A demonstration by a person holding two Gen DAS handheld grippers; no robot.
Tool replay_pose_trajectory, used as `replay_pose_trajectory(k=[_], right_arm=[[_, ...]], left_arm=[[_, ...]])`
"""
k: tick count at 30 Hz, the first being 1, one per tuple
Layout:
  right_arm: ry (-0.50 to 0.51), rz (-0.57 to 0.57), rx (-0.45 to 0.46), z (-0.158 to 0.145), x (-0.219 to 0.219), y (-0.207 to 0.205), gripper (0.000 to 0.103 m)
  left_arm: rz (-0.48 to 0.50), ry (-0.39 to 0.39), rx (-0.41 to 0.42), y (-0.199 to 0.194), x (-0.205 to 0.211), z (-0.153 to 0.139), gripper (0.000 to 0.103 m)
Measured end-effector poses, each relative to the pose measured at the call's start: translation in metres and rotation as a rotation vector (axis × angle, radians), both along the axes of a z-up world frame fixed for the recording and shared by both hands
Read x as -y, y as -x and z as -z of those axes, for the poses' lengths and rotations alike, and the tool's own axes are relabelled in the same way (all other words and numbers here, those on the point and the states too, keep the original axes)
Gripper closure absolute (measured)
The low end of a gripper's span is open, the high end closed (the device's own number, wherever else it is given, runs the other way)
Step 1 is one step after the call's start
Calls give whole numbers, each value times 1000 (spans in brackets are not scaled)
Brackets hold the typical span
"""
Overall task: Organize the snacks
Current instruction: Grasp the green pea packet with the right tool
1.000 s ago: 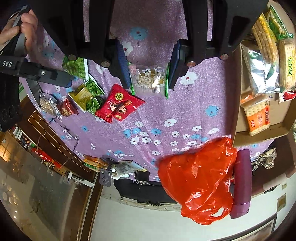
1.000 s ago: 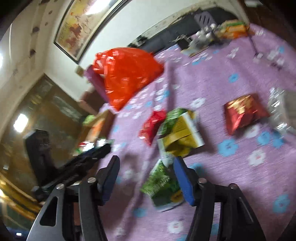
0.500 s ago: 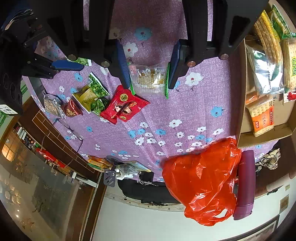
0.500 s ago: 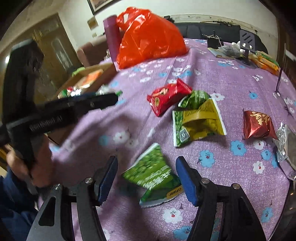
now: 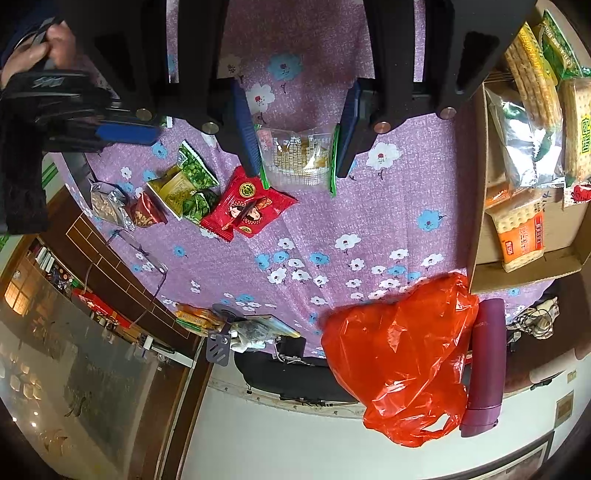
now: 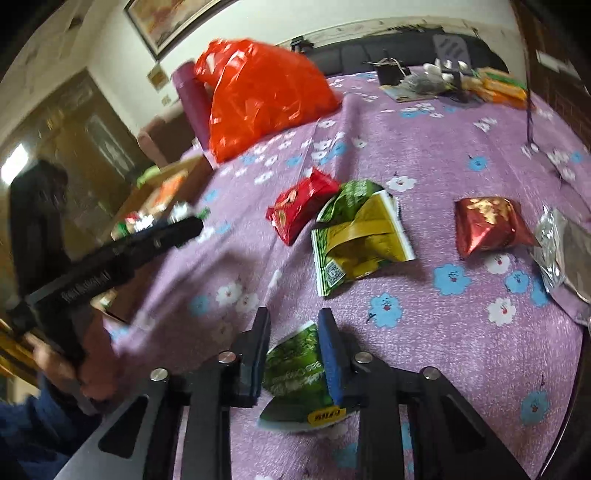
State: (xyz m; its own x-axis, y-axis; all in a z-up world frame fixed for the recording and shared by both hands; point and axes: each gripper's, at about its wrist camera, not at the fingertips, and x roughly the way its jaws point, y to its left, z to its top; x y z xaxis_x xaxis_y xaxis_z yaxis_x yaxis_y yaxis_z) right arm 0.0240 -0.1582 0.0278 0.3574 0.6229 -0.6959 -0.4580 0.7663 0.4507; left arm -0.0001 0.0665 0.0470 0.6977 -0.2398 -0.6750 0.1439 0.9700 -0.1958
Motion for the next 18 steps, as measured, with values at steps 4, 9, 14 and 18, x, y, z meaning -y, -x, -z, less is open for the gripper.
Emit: replay_pose_trajectory(k=[4,9,14,18], right_arm=[[43,-75,28,-5,1,12,36],[184,-143,69,6,-9,27,35],[263,-124,125,4,-17,28,65],[228,-44,157,-20,-26,12,67]], left_arm=[[5,4,8,2,1,-2,63],[8,0,14,3,2,-3,63],[4,0,16,4,2,-3,63],[-3,1,23,4,2,-4,63]])
